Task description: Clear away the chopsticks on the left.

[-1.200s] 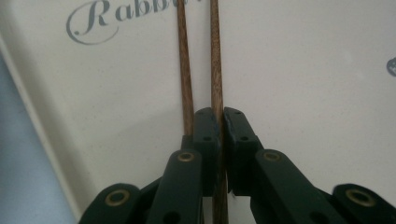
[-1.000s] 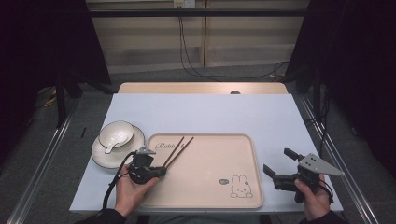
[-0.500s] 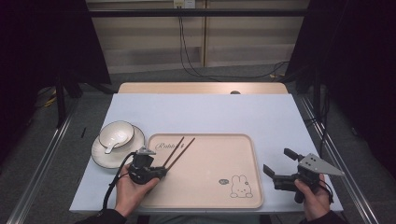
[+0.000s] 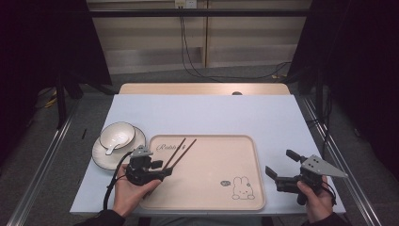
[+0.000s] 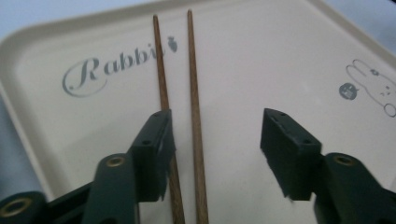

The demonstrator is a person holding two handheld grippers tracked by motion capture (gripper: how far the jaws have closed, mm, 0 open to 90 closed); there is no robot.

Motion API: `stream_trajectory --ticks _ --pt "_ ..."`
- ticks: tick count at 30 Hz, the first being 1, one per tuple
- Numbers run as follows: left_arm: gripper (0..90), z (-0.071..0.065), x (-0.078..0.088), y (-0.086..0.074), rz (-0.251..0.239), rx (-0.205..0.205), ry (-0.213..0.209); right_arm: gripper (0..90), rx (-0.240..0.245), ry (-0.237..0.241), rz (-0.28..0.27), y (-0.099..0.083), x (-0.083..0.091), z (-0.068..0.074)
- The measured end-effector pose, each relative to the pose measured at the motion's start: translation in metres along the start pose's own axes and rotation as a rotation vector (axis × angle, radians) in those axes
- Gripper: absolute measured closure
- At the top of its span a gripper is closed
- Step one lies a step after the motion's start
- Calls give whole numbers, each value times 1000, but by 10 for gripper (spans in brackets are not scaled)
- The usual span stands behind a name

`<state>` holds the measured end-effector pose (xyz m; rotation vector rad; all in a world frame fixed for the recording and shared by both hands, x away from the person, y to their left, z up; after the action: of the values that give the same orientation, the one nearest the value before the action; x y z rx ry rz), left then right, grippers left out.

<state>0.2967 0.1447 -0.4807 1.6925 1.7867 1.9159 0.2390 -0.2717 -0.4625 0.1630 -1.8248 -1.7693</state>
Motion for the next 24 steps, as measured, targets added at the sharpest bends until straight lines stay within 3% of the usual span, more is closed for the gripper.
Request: stream_trajectory --ticks 6,9,11,17,19,22,24 --pt "210 -3 11 2 -88 -43 -25 9 4 4 -3 1 1 0" --pt "178 0 24 4 -147 -71 16 9 0 5 -4 1 1 1" --pt "121 3 31 5 -185 -72 17 9 3 9 -2 0 1 1" --pt "53 12 52 0 -224 -93 63 9 4 1 -4 1 0 0" --pt "52 16 59 -4 -235 -98 109 8 2 2 -4 1 0 0" --pt "50 19 71 -8 -276 -69 85 8 2 4 -4 0 0 0" --pt "33 21 77 -12 -279 -87 73 9 5 3 -5 0 0 0"
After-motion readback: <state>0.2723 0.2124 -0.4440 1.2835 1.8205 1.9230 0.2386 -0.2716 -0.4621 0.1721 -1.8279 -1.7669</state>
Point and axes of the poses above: each handheld gripper's, and its own axes: x roughly backward along the jaws, y roughly out of its top, z roughly to its left, the point moved 5 cm from there along -x, roughly forward along the jaws, and after that the axes turned 2 degrees about z, right-handed, at the moved point
